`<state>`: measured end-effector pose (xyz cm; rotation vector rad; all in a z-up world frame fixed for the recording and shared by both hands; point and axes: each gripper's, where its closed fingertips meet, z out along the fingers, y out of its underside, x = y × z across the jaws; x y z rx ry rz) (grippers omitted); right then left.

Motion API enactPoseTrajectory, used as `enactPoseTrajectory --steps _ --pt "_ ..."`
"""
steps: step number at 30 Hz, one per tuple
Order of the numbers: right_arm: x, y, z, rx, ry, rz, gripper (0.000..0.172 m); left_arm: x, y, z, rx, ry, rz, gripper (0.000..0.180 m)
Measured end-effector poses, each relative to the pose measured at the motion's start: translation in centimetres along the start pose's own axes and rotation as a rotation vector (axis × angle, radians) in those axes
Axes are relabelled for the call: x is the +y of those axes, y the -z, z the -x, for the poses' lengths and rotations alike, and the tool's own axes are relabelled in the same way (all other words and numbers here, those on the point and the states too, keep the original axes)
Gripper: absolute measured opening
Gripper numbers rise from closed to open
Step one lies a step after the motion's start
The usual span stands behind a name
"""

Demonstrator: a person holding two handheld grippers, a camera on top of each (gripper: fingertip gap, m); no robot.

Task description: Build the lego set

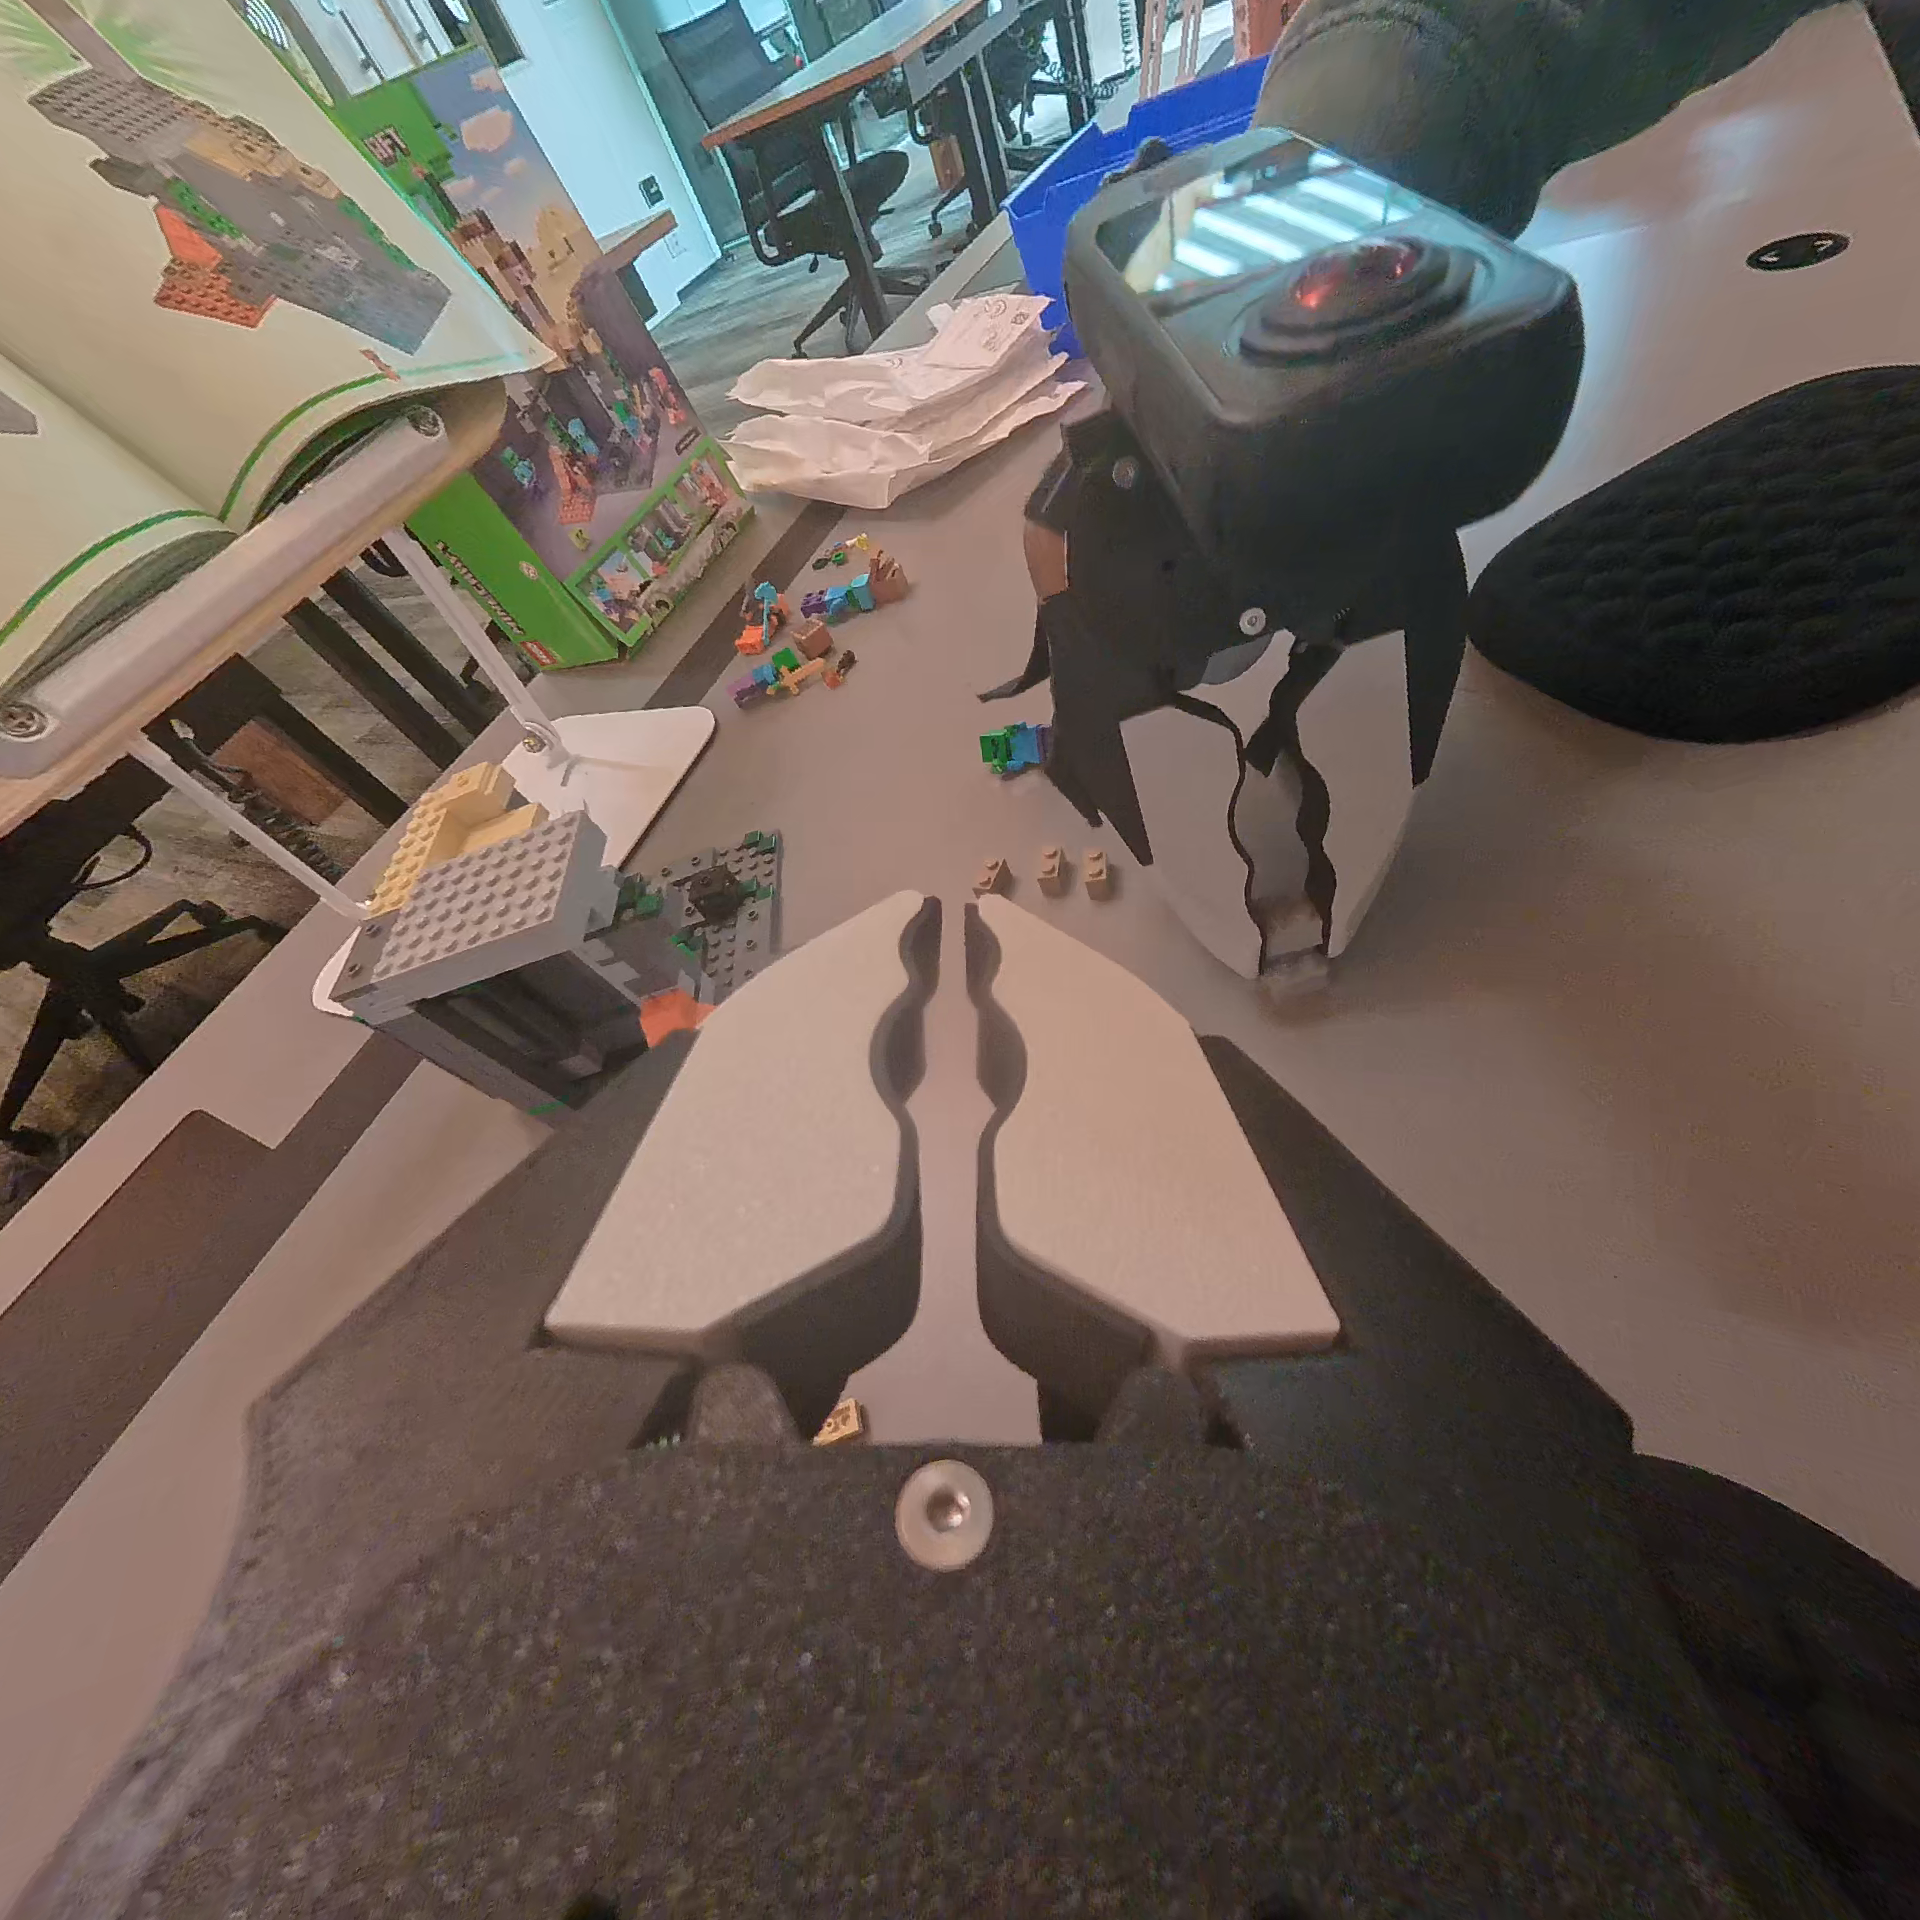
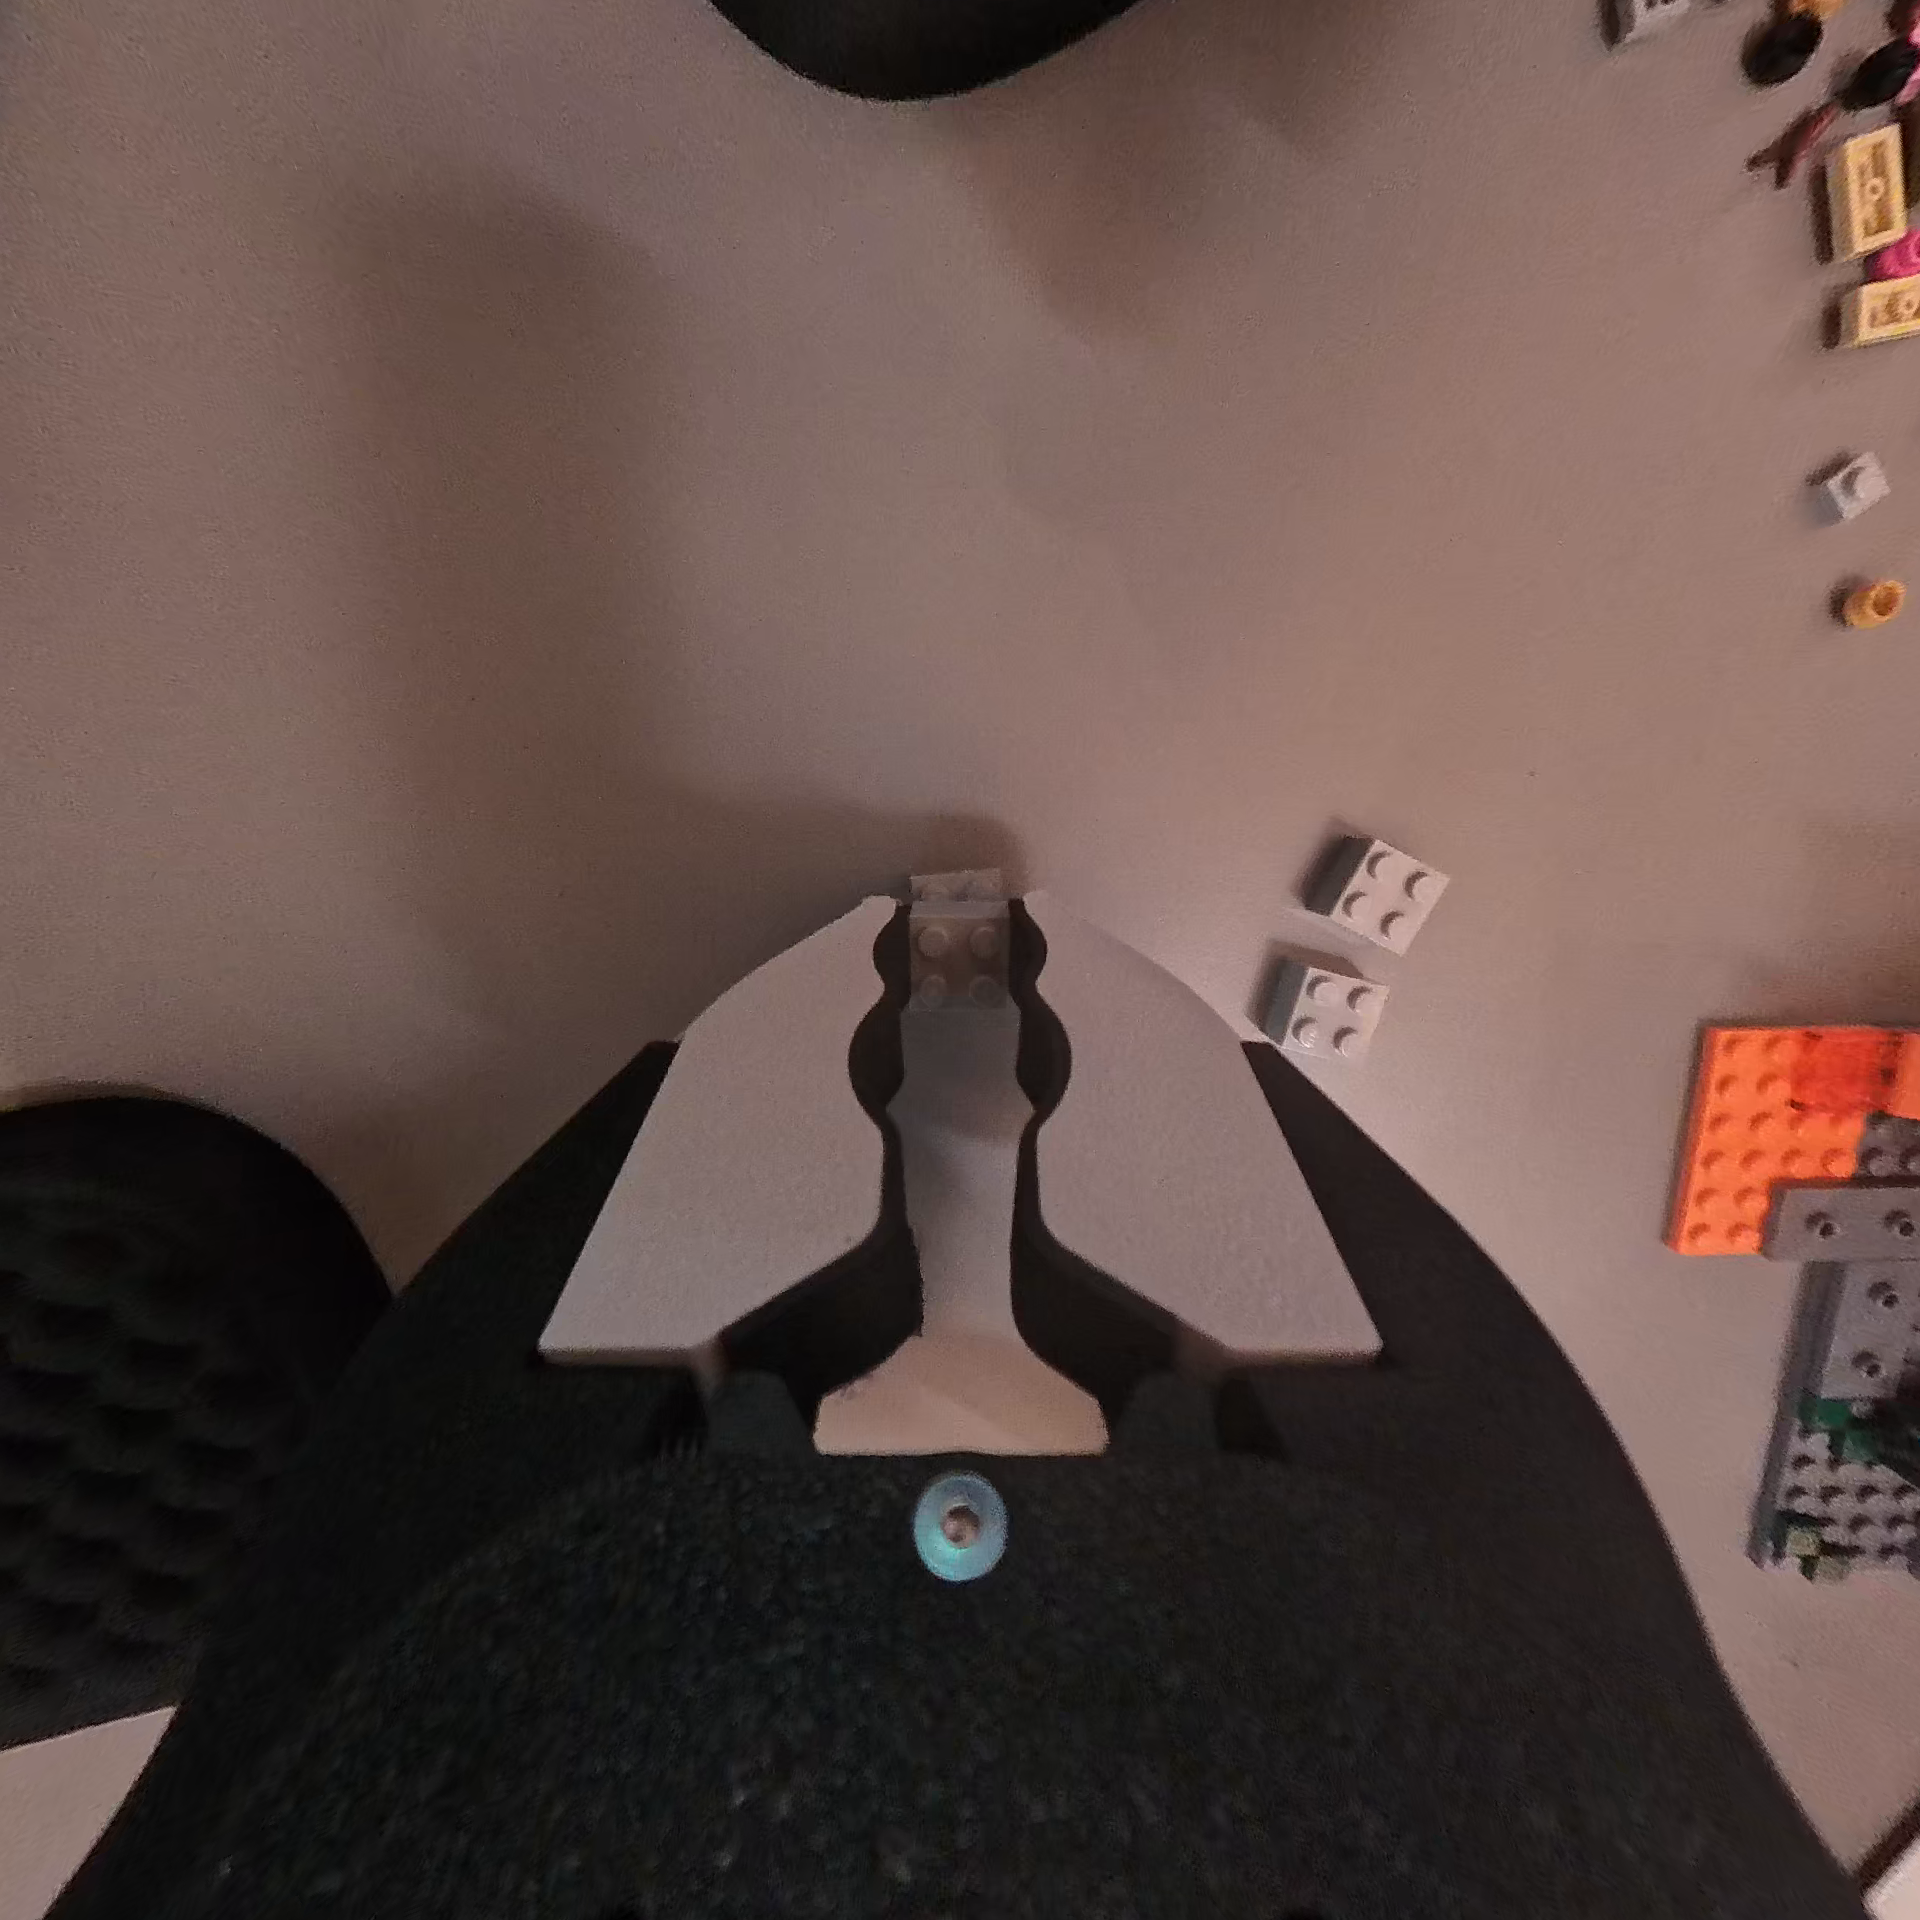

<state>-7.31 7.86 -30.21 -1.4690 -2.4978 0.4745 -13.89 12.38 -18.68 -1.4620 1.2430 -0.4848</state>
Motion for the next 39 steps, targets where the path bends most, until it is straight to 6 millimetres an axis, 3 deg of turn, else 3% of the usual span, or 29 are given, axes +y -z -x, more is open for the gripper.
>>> enactPoseTrajectory --steps 25,28,33,39 --pt "-0.2 -0.7 0.2 -0.032 0.032 0.037 0.022 0.2 -0.3 -0.4 0.020 -0.001 0.012 0.004" --pt "-0.7 -0.1 0.0 -0.012 0.022 0.009 0.025 0.2 -0.4 -0.6 0.029 -0.002 0.013 0.004" --pt "-1.4 2.5 -0.3 0.104 -0.062 -0.078 0.029 0.7 -1.4 -2.0 0.091 -0.013 0.031 0.006" --pt "-0.3 4.1 0.7 0.263 -0.230 -0.214 0.029 1.5 -3.1 -5.0 0.217 -0.027 0.075 0.011"
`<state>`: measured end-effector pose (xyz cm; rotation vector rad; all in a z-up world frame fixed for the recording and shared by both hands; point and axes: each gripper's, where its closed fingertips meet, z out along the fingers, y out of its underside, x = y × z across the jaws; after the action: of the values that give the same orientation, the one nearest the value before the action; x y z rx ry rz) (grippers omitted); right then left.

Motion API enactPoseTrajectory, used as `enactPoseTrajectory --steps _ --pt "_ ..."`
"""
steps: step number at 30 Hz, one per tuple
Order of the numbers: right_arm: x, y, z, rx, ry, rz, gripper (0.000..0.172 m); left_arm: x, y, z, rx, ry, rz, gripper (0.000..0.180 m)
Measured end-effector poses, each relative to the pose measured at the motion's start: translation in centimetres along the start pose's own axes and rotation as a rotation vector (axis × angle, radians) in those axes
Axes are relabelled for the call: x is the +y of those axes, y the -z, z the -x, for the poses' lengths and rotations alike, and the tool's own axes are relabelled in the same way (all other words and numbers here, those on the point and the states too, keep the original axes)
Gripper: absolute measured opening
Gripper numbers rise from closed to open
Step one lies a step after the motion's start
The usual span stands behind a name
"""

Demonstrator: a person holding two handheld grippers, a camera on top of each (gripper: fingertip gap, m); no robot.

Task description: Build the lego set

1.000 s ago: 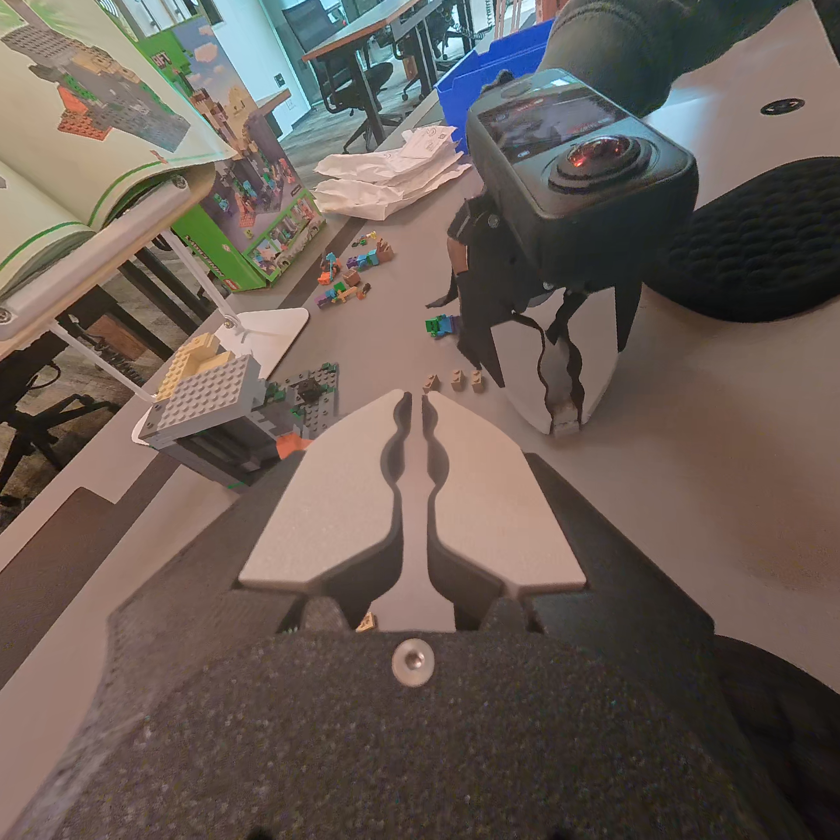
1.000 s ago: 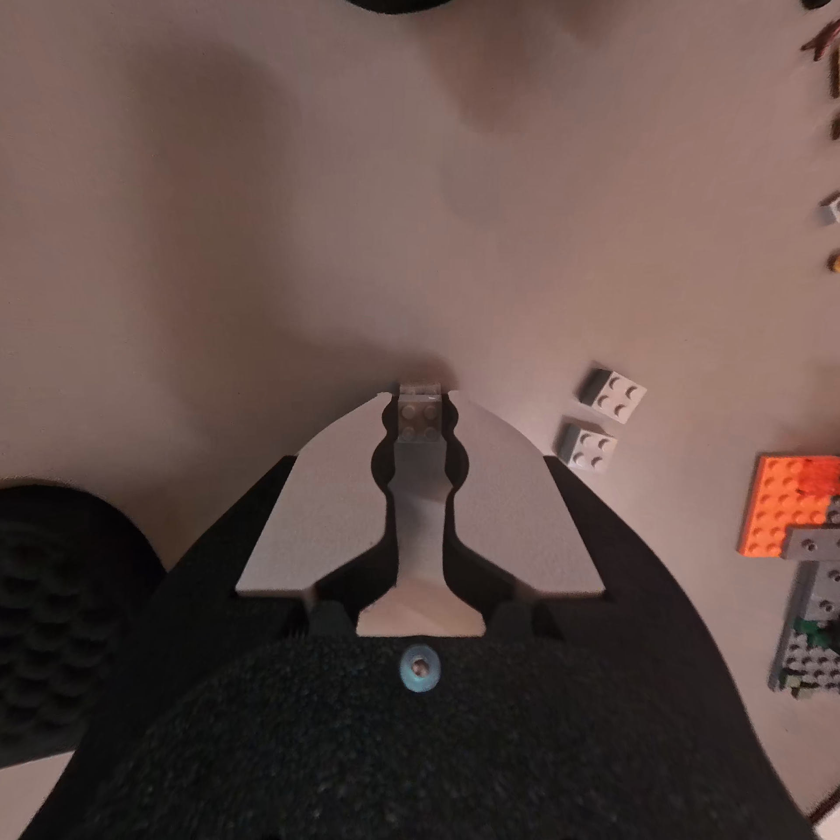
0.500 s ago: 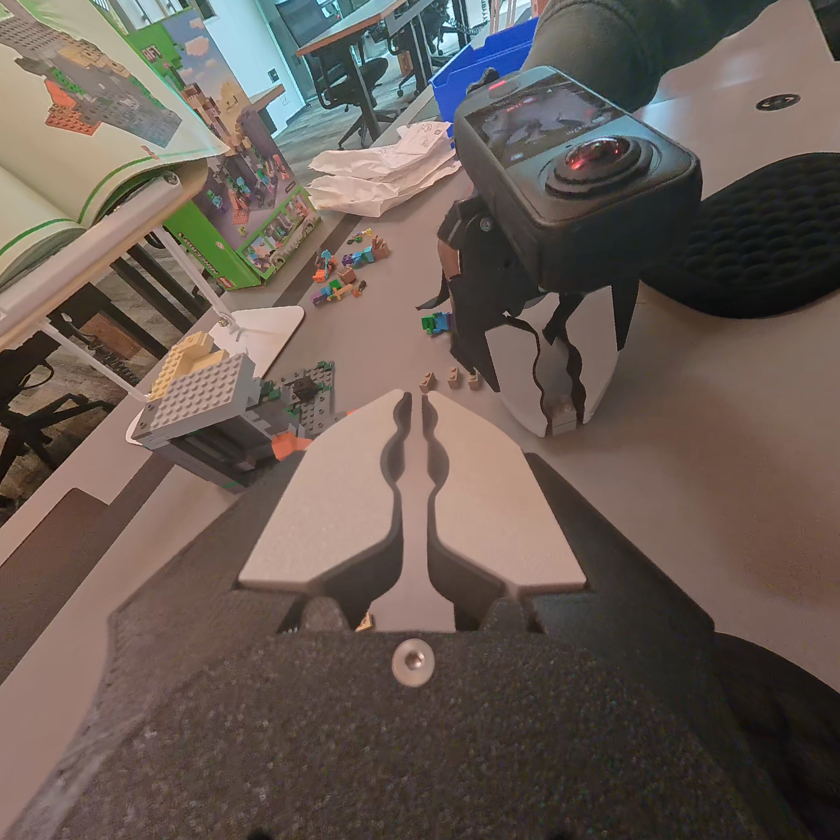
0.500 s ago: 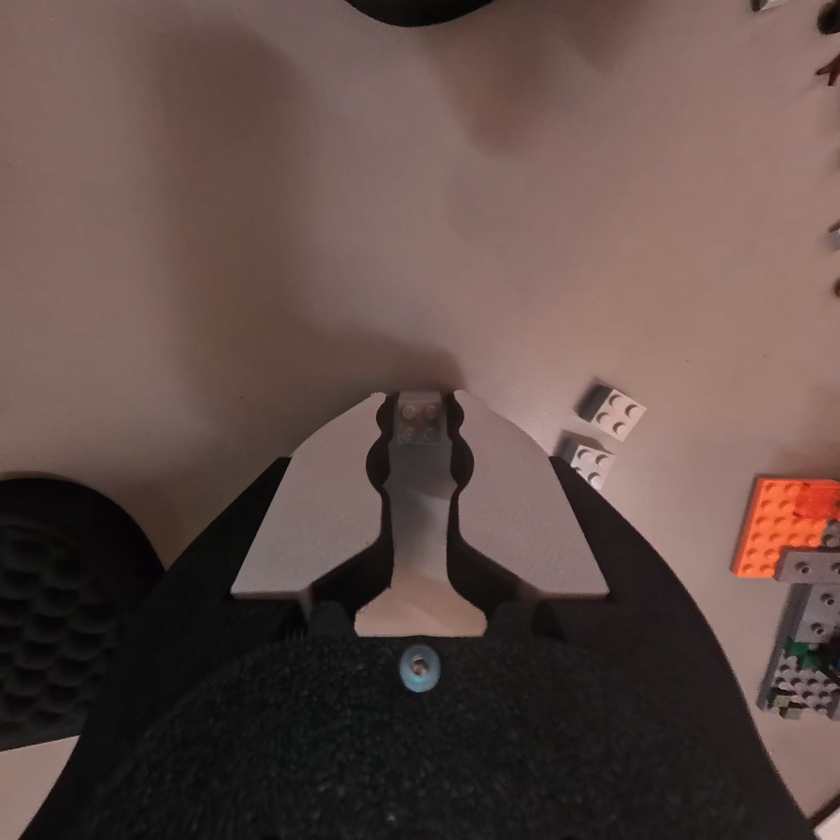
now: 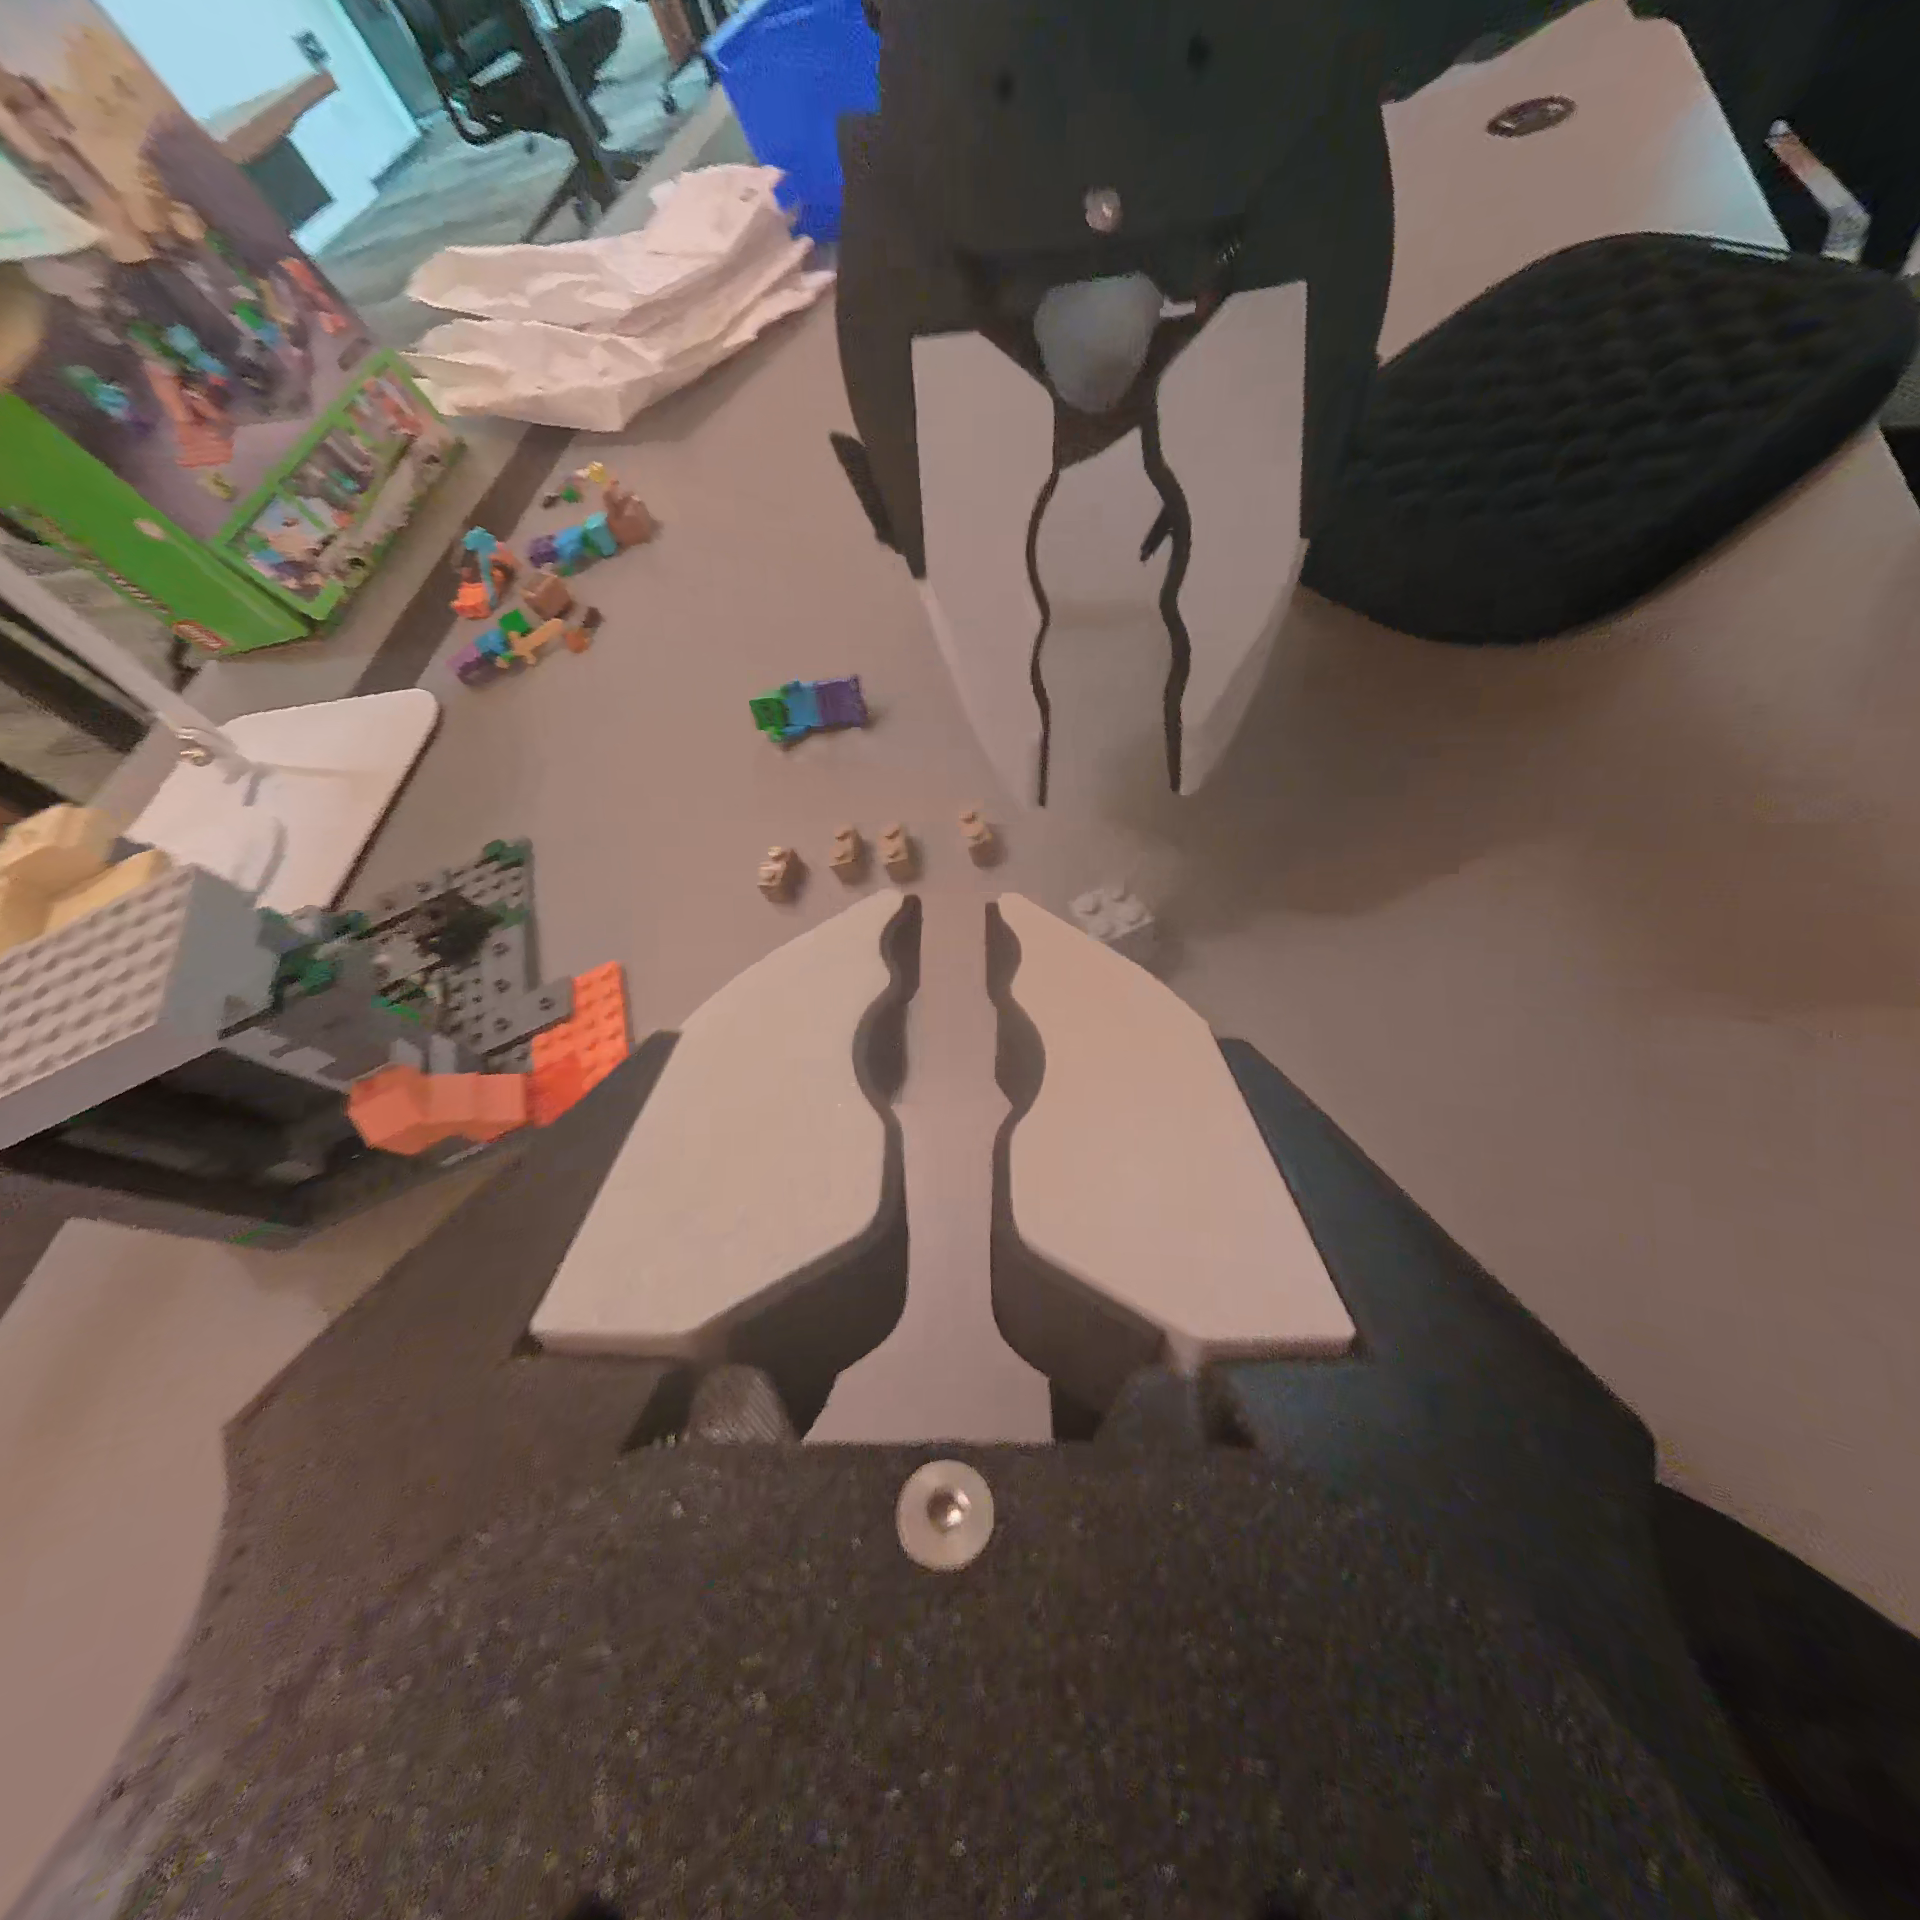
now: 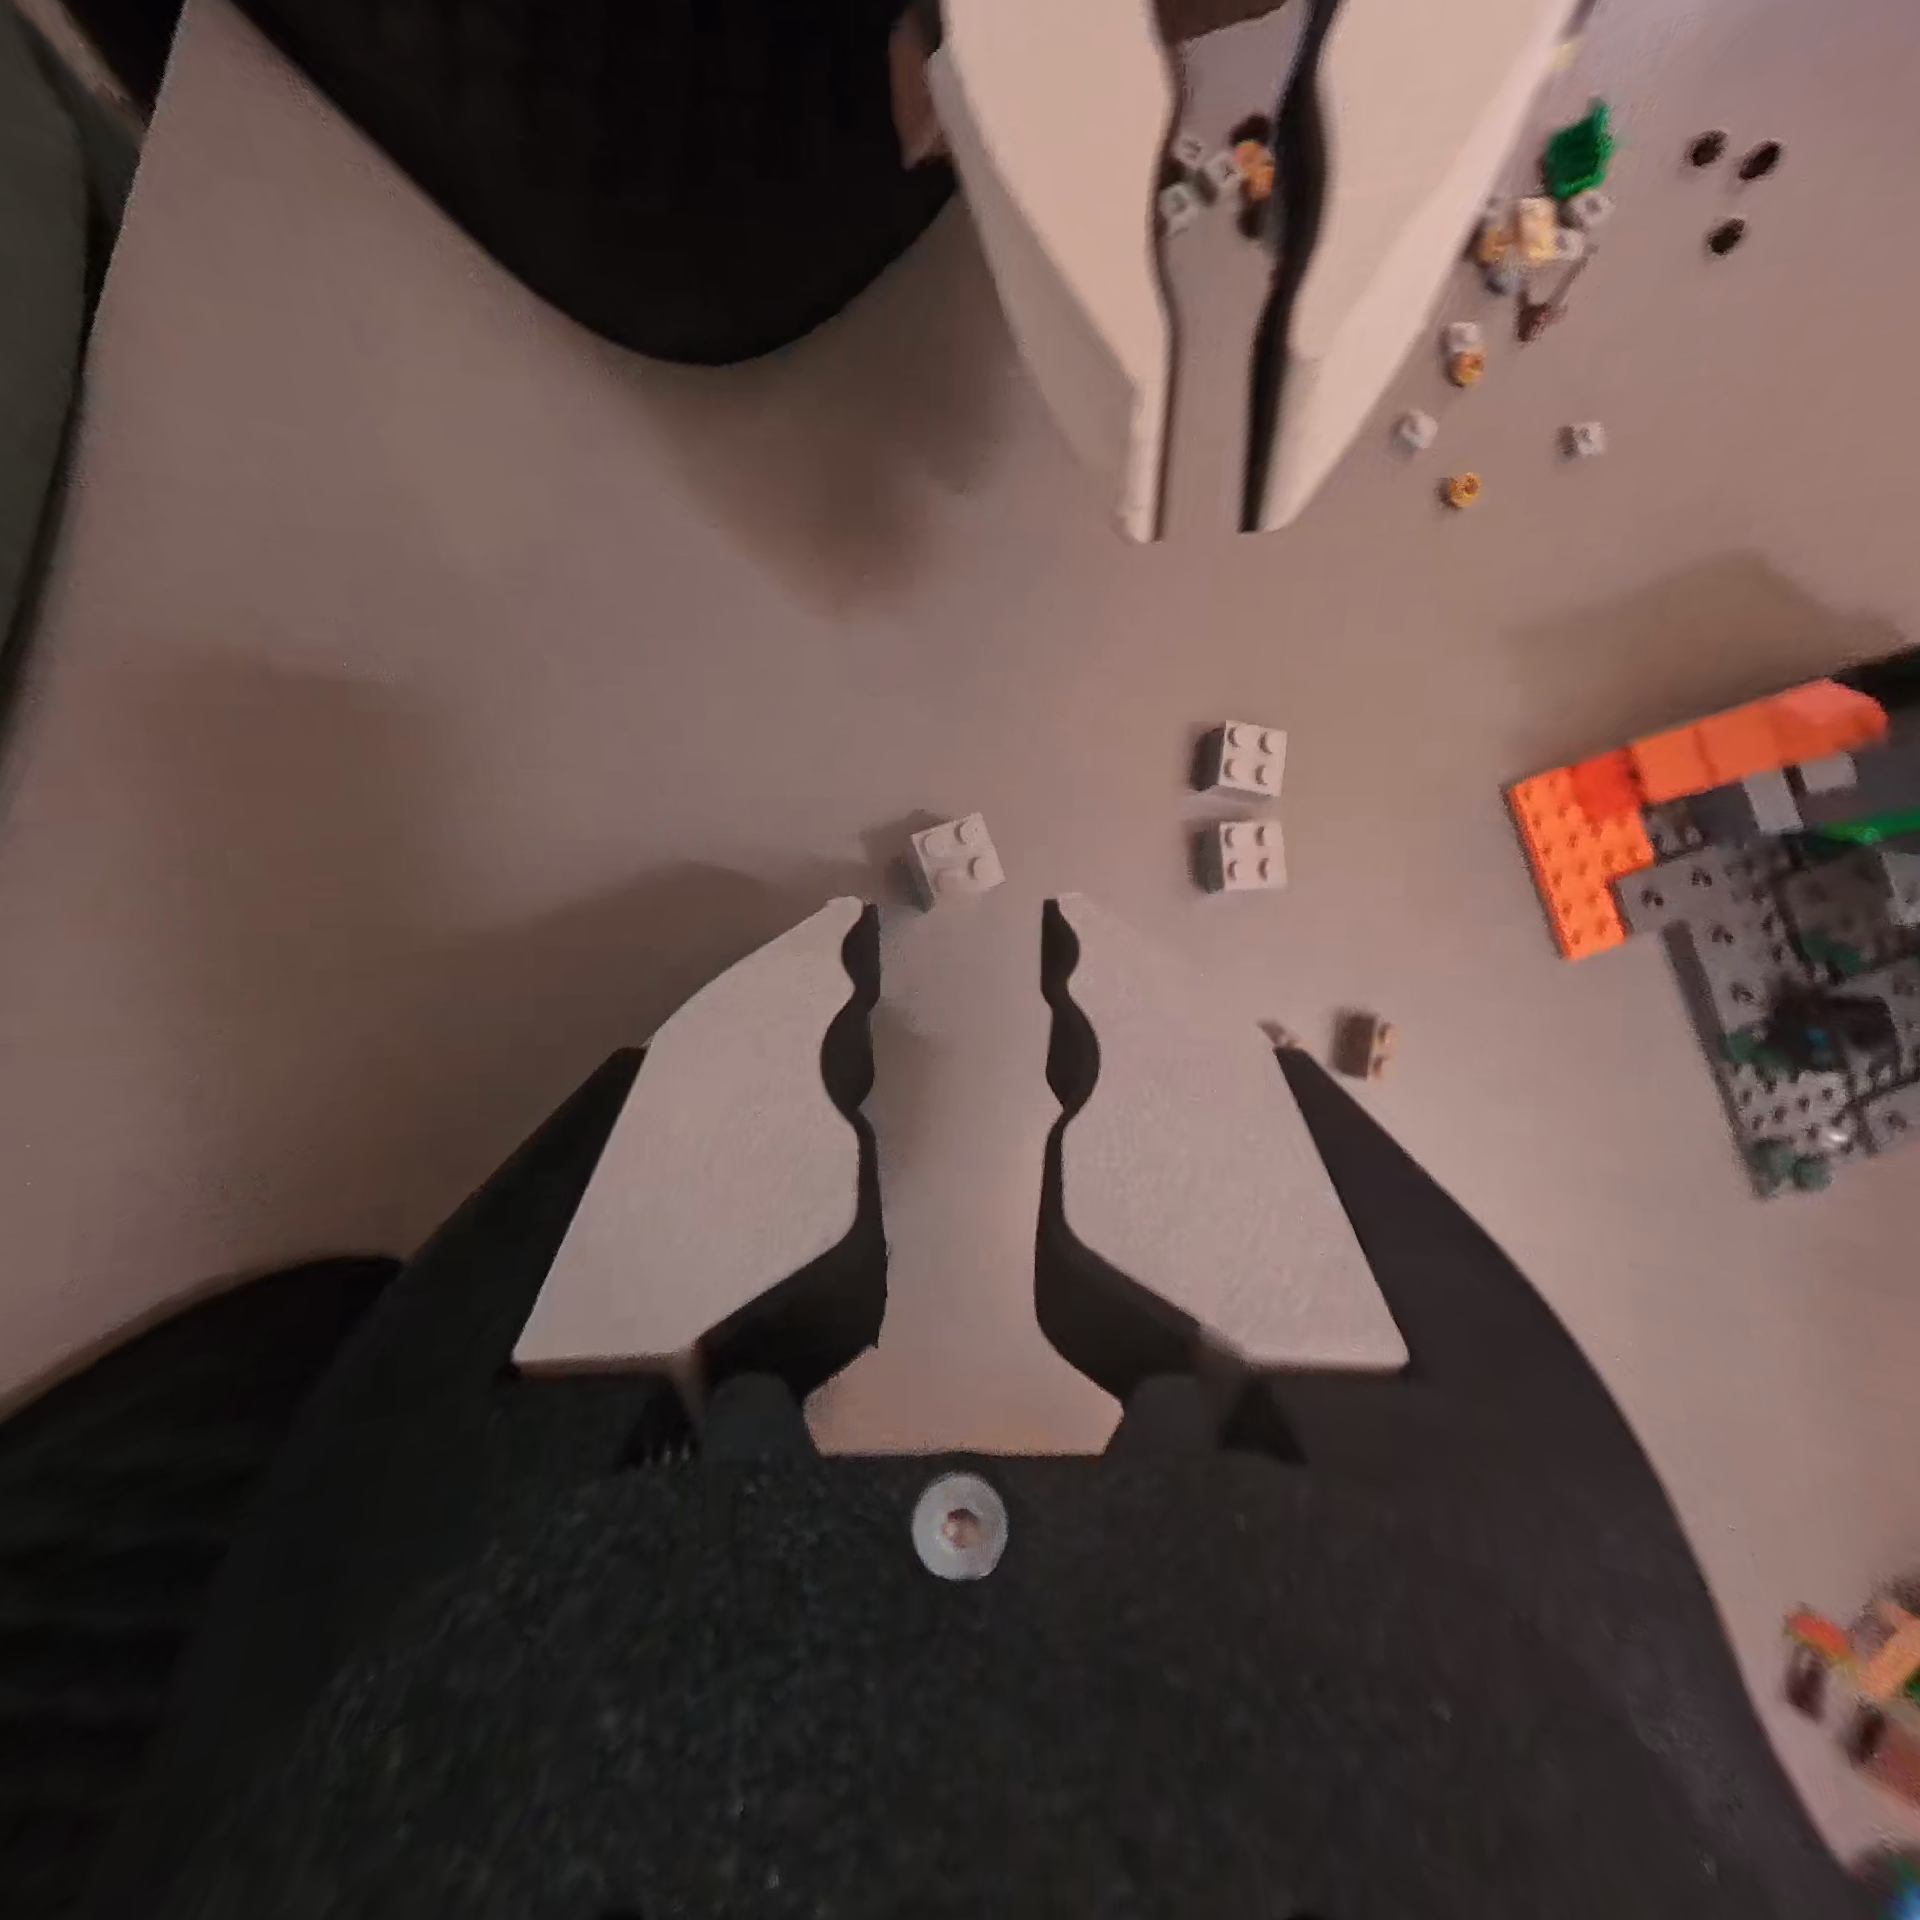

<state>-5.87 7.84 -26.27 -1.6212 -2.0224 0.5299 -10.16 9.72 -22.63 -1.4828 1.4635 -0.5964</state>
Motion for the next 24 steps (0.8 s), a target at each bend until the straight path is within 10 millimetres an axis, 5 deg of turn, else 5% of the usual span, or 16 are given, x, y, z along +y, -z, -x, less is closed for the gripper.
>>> enactPoseTrajectory --steps 10,24 --pt "1.6 1.3 0.7 0.217 -0.235 -0.232 0.029 3.0 -4.2 -4.3 0.169 0.015 0.192 0.030" --pt "3.1 2.9 -0.7 0.365 -0.331 -0.330 0.025 4.8 -6.5 -4.3 0.064 0.220 0.382 0.029"
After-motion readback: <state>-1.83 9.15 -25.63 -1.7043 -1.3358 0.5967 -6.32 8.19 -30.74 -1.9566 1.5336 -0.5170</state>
